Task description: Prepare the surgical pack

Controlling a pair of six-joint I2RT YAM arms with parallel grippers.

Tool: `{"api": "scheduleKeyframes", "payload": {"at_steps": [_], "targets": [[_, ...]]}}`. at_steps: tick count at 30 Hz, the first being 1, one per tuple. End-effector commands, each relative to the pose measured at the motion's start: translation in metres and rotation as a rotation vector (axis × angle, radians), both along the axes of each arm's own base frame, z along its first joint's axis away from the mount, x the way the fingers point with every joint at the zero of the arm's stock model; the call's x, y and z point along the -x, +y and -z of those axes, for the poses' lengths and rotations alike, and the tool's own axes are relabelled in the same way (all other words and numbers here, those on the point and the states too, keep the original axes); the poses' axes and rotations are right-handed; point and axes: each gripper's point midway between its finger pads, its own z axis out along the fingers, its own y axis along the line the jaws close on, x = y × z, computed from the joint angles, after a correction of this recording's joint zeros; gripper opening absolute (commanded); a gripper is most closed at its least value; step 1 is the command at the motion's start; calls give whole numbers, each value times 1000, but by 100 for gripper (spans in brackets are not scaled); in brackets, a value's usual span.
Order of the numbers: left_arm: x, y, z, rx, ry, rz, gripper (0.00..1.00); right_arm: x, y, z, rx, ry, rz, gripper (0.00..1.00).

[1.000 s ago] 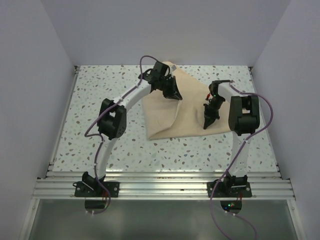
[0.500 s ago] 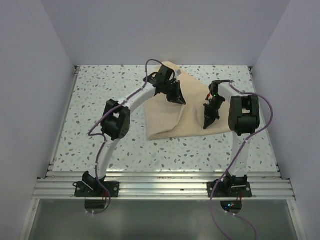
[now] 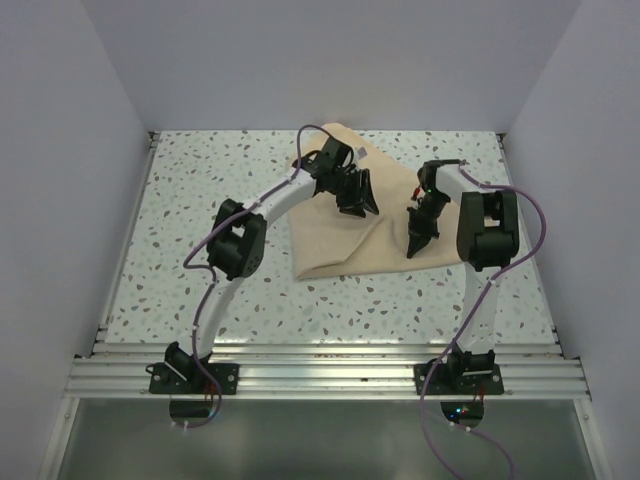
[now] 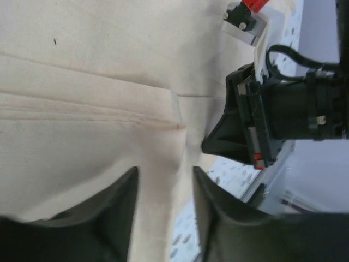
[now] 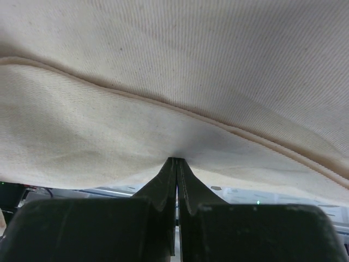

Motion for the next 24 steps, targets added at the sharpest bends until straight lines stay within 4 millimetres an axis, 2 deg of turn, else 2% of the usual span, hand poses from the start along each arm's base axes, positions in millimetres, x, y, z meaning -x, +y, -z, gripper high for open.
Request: {"api": "scheduleKeyframes", "payload": {"at_steps": [1,3,4,6,7,8,9,10,12,13,14,15,16,17,18,19,21,24], "targets": [[-8,-8,-24,21,-118,43,59,-26,1,-14,0,-107,13,0],[-15,4,-31,-31,-193,52,64,-32,2,-31,-5,-150,25,2],[-17,11,-46,-39,-229,48,64,-33,3,-38,-5,-165,30,9],[-26,30,-55,-92,-294,26,64,-37,3,-61,-9,-215,39,18],[-24,42,-70,-106,-327,13,64,-38,4,-70,-15,-235,43,26],[-28,52,-75,-132,-354,-6,64,-38,11,-79,-48,-249,39,31],[-28,64,-95,-135,-401,-11,64,-41,17,-89,-74,-273,38,36],[-22,75,-85,-161,-385,-10,63,-40,26,-103,-101,-303,23,45],[-17,92,-86,-183,-401,2,63,-35,51,-115,-215,-307,15,50],[-2,102,-83,-202,-390,10,62,-37,68,-123,-269,-347,-5,54],[5,107,-82,-207,-391,17,57,-31,81,-121,-316,-323,20,56],[23,119,-77,-217,-384,34,52,-29,98,-126,-392,-318,23,57],[30,124,-76,-217,-388,40,49,-33,112,-126,-427,-339,17,59],[39,125,-76,-198,-392,54,44,-30,120,-123,-440,-316,45,59],[58,131,-70,-190,-375,86,35,-32,134,-122,-475,-314,49,60],[65,136,-66,-196,-366,90,35,-32,140,-124,-493,-324,33,61],[90,139,-58,-157,-332,133,27,-29,151,-118,-500,-291,37,60],[113,133,-54,-74,-306,187,13,-22,159,-117,-501,-272,23,47]]}}
